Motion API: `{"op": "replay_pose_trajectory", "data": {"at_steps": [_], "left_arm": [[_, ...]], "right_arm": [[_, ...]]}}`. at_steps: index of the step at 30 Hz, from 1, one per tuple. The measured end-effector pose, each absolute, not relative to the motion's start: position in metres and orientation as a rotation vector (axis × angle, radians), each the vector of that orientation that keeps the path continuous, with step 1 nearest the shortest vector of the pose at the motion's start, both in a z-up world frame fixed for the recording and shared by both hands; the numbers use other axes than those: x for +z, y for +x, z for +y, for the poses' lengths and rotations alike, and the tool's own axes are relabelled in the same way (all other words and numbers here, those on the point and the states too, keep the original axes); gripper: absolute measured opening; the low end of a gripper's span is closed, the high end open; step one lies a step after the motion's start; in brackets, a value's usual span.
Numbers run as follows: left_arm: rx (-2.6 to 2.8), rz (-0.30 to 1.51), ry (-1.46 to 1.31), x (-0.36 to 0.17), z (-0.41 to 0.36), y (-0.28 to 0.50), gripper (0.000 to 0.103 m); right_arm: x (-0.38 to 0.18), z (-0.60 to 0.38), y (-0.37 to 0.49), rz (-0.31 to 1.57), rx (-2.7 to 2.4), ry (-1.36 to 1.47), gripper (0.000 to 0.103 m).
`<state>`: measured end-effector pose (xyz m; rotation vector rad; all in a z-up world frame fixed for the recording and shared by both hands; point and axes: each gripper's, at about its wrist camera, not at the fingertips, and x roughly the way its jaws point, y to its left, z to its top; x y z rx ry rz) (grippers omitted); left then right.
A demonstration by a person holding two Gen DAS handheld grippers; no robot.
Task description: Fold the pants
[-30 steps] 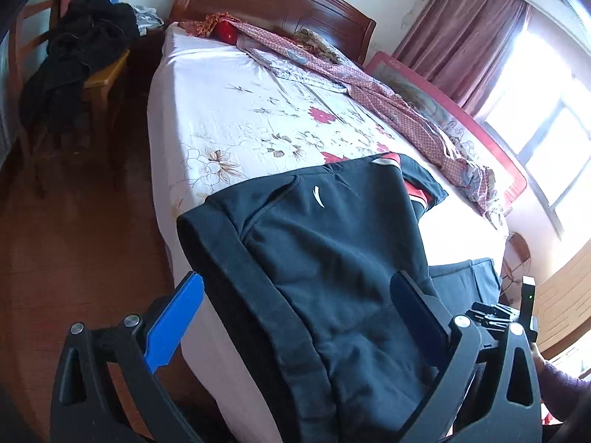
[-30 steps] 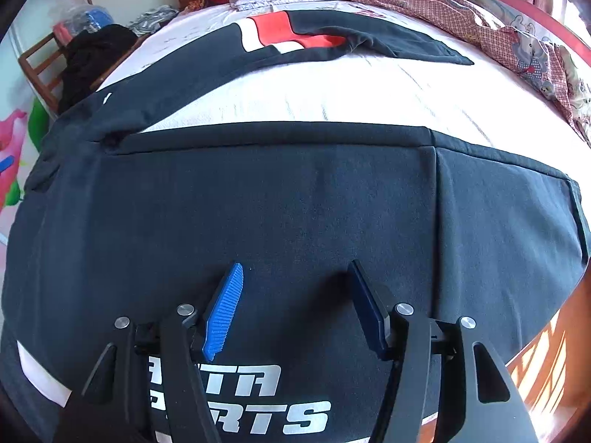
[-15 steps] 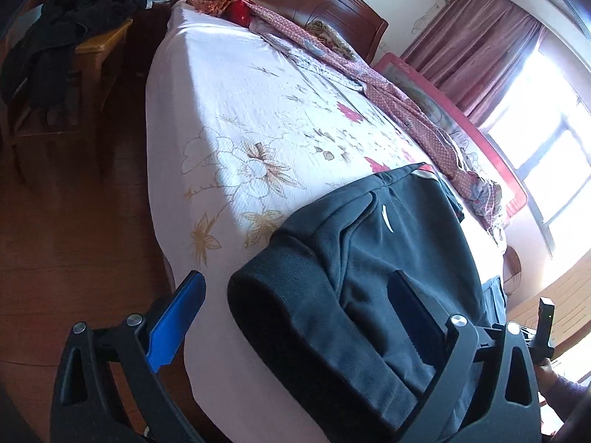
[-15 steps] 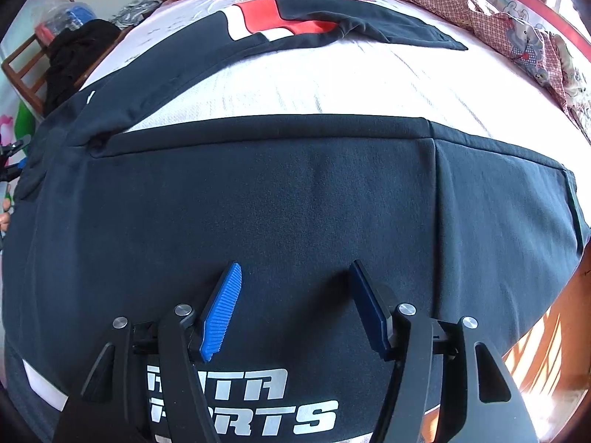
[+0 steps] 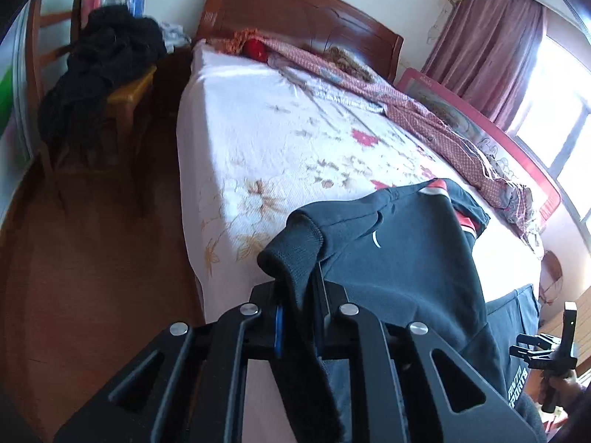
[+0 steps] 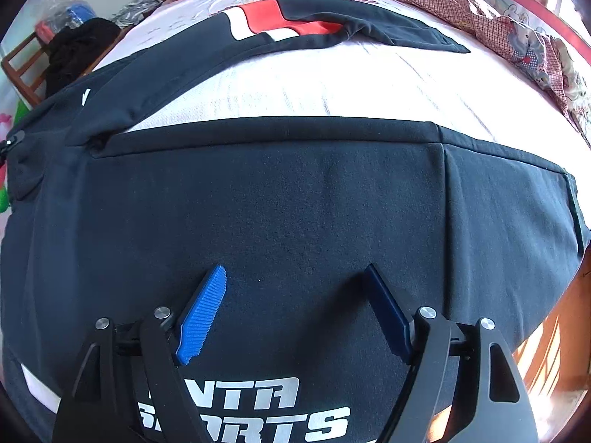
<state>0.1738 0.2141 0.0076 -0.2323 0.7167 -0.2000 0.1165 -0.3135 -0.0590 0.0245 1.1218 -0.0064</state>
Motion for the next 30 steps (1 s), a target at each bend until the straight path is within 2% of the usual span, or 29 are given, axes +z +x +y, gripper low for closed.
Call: {"op": "replay_pose_trajectory", "data": {"at_steps": [4, 9, 11, 14, 16, 19, 21, 22, 23, 24, 26, 28, 30], "left_arm": [[-0.276, 0.563, -0.032, 0.065, 0.158, 0.115, 0.011], [-0.431, 0.470, 0.084, 0.103, 0.107, 0.046, 0.011], [-0.468, 0.481, 0.096, 0.105, 0.098, 0.030, 0.011], [-0.489, 0.512, 0.128, 0.098, 0.088, 0.016, 0.011], [-0.495, 0.532, 0.161, 0.091, 0.082, 0.009, 0.011], [-0.505, 0.552, 0.186, 0.084, 0.075, 0.001, 0.011], [-0.505, 0.560, 0.166, 0.082, 0.080, 0.002, 0.012], [-0.498, 0.561, 0.161, 0.081, 0.083, 0.002, 0.012], [-0.488, 0.558, 0.159, 0.082, 0.086, 0.004, 0.012], [-0.479, 0.557, 0.152, 0.083, 0.089, 0.007, 0.012], [-0.469, 0.561, 0.133, 0.086, 0.096, 0.013, 0.012], [-0.463, 0.561, 0.126, 0.087, 0.100, 0.016, 0.012], [-0.458, 0.559, 0.132, 0.089, 0.103, 0.019, 0.013]], "right_arm": [[-0.024, -0.346, 0.132, 1.101, 0.003, 0.354, 0.076], [0.018, -0.365, 0.227, 1.082, 0.116, 0.699, 0.079], [0.021, -0.368, 0.282, 1.116, 0.128, 0.791, 0.085], [0.007, -0.373, 0.347, 1.196, 0.052, 0.906, 0.085], [-0.005, -0.375, 0.370, 1.234, -0.042, 0.946, 0.085], [-0.015, -0.368, 0.390, 1.308, -0.173, 0.798, 0.085], [-0.028, -0.369, 0.391, 1.296, -0.145, 0.860, 0.085], [-0.032, -0.371, 0.389, 1.266, -0.106, 0.902, 0.083], [-0.035, -0.371, 0.386, 1.249, -0.090, 0.912, 0.069], [-0.036, -0.369, 0.385, 1.247, -0.067, 0.911, 0.062], [-0.040, -0.365, 0.384, 1.257, -0.016, 0.922, 0.039], [-0.043, -0.363, 0.383, 1.261, 0.015, 0.920, 0.033], [-0.041, -0.360, 0.385, 1.227, 0.041, 0.909, 0.018]]}}
